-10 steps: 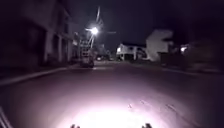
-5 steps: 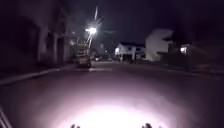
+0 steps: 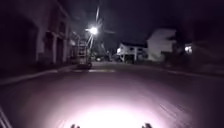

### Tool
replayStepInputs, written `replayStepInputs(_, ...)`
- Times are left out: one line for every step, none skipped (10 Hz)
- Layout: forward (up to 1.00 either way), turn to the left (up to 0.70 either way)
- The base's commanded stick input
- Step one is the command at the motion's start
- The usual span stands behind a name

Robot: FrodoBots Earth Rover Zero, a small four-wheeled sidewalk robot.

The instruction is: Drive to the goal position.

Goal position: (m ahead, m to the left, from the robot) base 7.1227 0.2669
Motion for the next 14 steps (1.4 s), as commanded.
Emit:
replayStepInputs(1.0,0.0)
replayStepInputs(1.0,0.0)
replayStepInputs(1.0,0.0)
replayStepInputs(1.0,0.0)
replayStepInputs(1.0,0.0)
replayStepInputs(1.0,0.0)
replayStepInputs(1.0,0.0)
replayStepInputs(1.0,0.0)
replayStepInputs(1.0,0.0)
replayStepInputs(1.0,0.0)
replayStepInputs(1.0,0.0)
replayStepInputs(1.0,0.0)
replayStepInputs(1.0,0.0)
replayStepInputs(1.0,0.0)
